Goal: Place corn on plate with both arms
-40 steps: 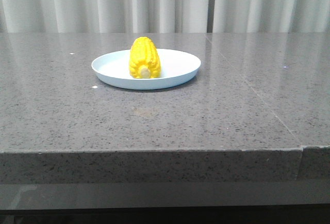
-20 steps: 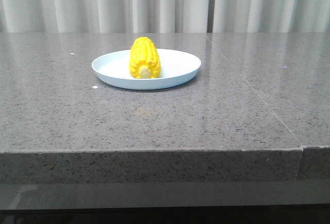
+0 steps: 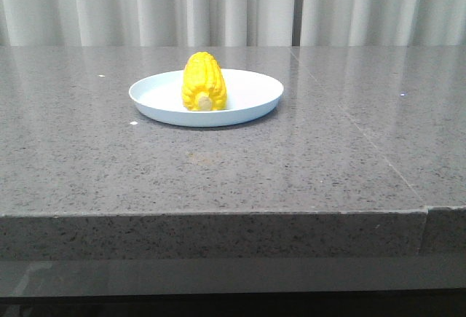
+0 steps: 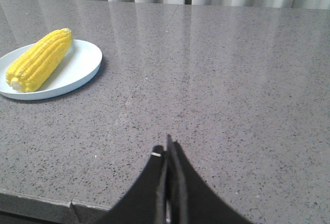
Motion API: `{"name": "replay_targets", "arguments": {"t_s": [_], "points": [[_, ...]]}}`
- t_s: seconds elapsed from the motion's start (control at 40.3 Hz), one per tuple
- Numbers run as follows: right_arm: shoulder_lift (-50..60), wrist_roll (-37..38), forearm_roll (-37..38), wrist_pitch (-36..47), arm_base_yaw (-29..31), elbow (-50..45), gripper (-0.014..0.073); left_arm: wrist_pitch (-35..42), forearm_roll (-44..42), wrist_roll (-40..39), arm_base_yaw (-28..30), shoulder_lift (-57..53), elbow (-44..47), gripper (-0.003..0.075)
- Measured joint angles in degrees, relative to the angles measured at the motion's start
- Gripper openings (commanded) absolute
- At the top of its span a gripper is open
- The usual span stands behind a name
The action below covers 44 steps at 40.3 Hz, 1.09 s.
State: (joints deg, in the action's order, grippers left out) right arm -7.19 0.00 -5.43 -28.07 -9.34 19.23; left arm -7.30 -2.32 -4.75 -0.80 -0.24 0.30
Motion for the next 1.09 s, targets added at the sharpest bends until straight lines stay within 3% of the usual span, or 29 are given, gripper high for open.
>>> {"name": "replay_targets", "arguments": {"t_s": [0.62, 0.869, 1.092], "points": [[0.0, 0.0, 0.8, 1.3, 0.1, -0.9, -0.0067, 0.0, 0.0, 0.0, 0.0, 0.0, 0.0, -0.002], [3.7, 0.0, 1.3, 15.0, 3.1, -12.3, -0.0067, 0.0, 0.0, 0.0, 0.0, 0.0, 0.0, -0.002], [7.6, 0.0, 1.6, 16.0, 6.5, -20.7, -0.0067, 0.1, 0.0, 0.0, 0.0, 0.0, 0.0, -0.002]]}}
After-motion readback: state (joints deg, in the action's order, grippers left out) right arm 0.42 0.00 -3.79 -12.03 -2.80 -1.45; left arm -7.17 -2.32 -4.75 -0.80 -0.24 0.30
